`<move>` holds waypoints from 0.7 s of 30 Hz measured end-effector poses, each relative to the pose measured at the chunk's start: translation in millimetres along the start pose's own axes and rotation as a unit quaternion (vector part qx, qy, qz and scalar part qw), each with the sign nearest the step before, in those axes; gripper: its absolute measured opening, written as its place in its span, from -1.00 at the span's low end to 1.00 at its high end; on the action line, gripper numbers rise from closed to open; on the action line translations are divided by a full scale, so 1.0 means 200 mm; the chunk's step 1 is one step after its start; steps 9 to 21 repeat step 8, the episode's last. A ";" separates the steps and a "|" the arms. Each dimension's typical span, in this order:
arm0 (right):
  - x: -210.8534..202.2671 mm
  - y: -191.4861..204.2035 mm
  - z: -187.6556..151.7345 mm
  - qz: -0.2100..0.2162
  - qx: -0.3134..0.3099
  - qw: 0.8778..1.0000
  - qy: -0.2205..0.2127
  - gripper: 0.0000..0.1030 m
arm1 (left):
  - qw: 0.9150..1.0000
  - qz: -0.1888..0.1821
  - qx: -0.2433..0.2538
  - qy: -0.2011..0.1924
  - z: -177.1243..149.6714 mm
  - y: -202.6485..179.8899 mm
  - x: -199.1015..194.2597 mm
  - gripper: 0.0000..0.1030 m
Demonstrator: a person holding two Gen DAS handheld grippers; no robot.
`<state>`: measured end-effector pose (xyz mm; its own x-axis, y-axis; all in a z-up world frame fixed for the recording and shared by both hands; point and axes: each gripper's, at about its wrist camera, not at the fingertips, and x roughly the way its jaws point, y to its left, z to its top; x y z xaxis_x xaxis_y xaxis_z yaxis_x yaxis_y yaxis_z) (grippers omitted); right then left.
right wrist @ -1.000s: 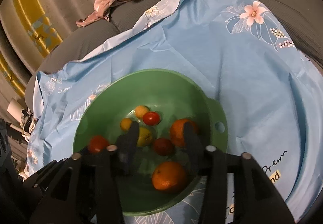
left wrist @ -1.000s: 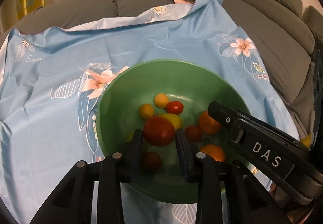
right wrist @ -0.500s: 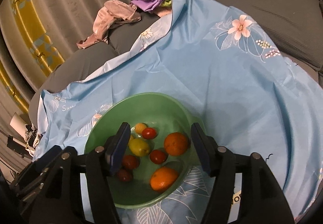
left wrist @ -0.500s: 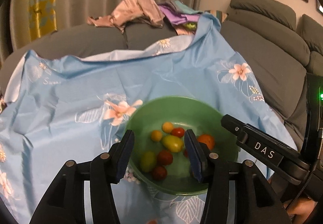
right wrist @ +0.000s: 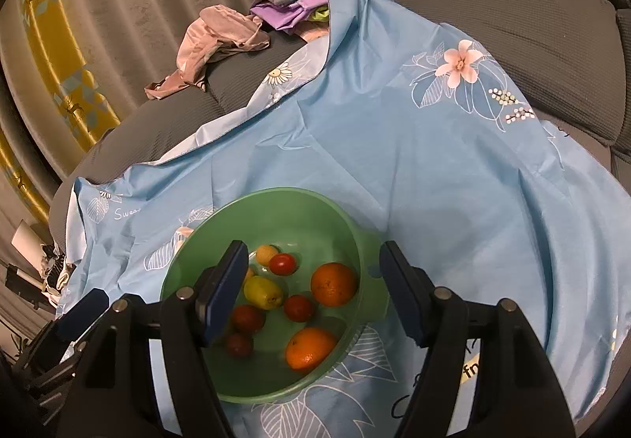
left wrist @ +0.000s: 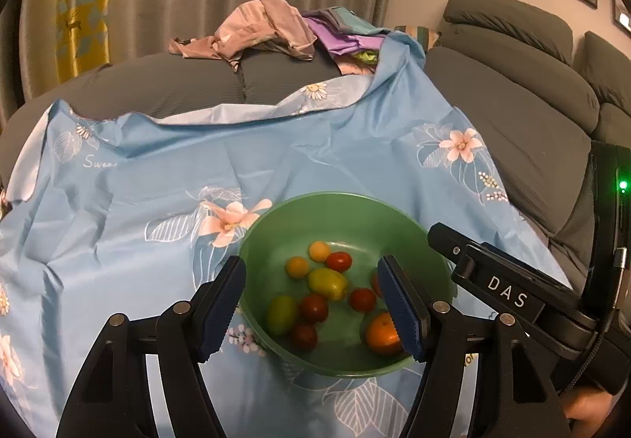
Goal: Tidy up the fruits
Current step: 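Lift both open tools above the green bowl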
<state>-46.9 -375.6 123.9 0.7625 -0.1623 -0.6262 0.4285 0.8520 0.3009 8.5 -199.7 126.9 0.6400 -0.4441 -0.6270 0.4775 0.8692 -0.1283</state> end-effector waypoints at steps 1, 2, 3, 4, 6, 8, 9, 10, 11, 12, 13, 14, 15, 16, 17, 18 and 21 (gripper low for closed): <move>0.00 0.00 0.00 0.000 0.000 1.000 0.001 0.35 | 1.000 -0.003 0.002 -0.001 0.00 0.00 0.00 0.34; 0.00 0.00 0.00 -0.001 -0.001 1.000 0.002 0.35 | 1.000 -0.005 0.003 -0.002 -0.01 0.00 -0.01 0.34; 0.00 0.00 0.00 -0.002 -0.002 1.000 0.002 0.35 | 1.000 -0.008 0.003 -0.006 -0.01 -0.01 -0.01 0.34; 0.00 0.00 0.00 -0.002 -0.002 1.000 0.002 0.35 | 1.000 -0.009 0.003 -0.008 -0.01 -0.01 -0.02 0.34; 0.00 0.01 0.00 -0.001 -0.004 1.000 0.002 0.35 | 1.000 -0.010 0.004 -0.010 -0.01 -0.01 -0.03 0.34; 0.00 0.02 0.00 -0.001 -0.007 1.000 0.001 0.35 | 1.000 -0.009 0.001 -0.010 -0.01 0.01 -0.04 0.34; 0.00 0.02 0.00 -0.001 -0.007 1.000 0.001 0.35 | 1.000 -0.009 0.001 -0.010 -0.01 0.01 -0.04 0.34; 0.00 0.02 0.00 -0.001 -0.007 1.000 0.001 0.35 | 1.000 -0.009 0.001 -0.010 -0.01 0.01 -0.04 0.34; 0.00 0.02 0.00 -0.001 -0.007 1.000 0.001 0.35 | 1.000 -0.009 0.001 -0.010 -0.01 0.01 -0.04 0.34; 0.00 0.02 0.00 -0.001 -0.007 1.000 0.001 0.35 | 1.000 -0.009 0.001 -0.010 -0.01 0.01 -0.04 0.34; 0.00 0.02 0.00 -0.001 -0.007 1.000 0.001 0.35 | 1.000 -0.009 0.001 -0.010 -0.01 0.01 -0.04 0.34; 0.00 0.02 0.00 -0.001 -0.007 1.000 0.001 0.35 | 1.000 -0.009 0.001 -0.010 -0.01 0.01 -0.04 0.34; 0.00 0.02 0.00 -0.001 -0.007 1.000 0.001 0.35 | 1.000 -0.009 0.001 -0.010 -0.01 0.01 -0.04 0.34; 0.00 0.02 0.00 -0.001 -0.007 1.000 0.001 0.35 | 1.000 -0.009 0.001 -0.010 -0.01 0.01 -0.04 0.34; 0.00 0.02 0.00 -0.001 -0.007 1.000 0.001 0.35 | 1.000 -0.009 0.001 -0.010 -0.01 0.01 -0.04 0.34; 0.00 0.02 0.00 -0.001 -0.007 1.000 0.001 0.35 | 1.000 -0.009 0.001 -0.010 -0.01 0.01 -0.04 0.34; 0.00 0.02 0.00 -0.001 -0.007 1.000 0.001 0.35 | 1.000 -0.009 0.001 -0.010 -0.01 0.01 -0.04 0.34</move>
